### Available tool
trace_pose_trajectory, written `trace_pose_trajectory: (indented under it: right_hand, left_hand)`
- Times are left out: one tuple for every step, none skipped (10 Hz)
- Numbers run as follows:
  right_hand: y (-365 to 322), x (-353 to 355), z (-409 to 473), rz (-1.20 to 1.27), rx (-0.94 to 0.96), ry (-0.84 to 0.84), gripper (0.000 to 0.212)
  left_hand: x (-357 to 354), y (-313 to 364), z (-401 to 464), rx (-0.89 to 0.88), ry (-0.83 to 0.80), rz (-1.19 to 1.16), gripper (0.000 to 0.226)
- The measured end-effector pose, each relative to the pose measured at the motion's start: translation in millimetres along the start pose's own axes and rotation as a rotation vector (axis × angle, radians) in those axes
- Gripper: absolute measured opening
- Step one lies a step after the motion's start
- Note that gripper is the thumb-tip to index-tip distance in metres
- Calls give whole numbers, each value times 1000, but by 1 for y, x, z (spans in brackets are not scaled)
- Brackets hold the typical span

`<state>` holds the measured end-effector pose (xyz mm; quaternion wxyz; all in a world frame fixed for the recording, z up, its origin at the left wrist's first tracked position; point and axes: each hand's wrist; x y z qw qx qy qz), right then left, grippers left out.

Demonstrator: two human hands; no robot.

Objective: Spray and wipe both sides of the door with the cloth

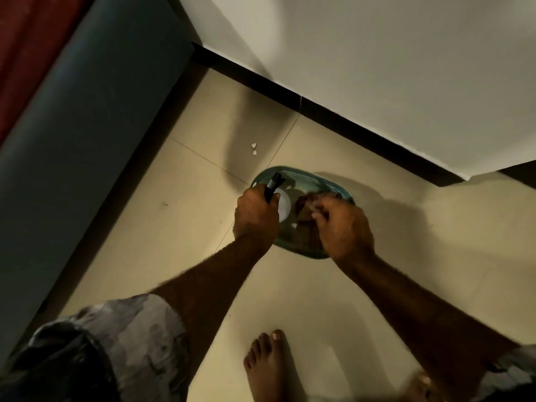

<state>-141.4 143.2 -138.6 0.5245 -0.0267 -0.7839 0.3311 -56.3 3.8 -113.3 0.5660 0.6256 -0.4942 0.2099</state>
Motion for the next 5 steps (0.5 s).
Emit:
trace_pose_trajectory:
  right_hand:
    - [-9, 2, 10, 46, 12, 114, 35]
    - [-4, -7, 7, -79, -47, -215, 37]
    - [5, -7, -14, -351, 196, -408, 52]
    - [22, -3, -33, -295, 265, -379, 54]
    - [22, 8, -43, -264, 257, -254, 40]
  left_hand:
    - [-1, -4, -2, -18, -21, -17, 35]
    - [0, -9, -3, -9, -18, -48, 41]
    - [1, -12, -6, -18, -1, -56, 46]
    - [10, -8, -17, -58, 5, -22, 55]
    - [20, -5, -31, -135, 85, 35, 65]
Point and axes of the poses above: each hand's wrist, its own z-axis towards the middle knuckle, its own x-axis out of the back of the hand, y = z × x, and after that the axes turned 14 degrees about y, right-handed
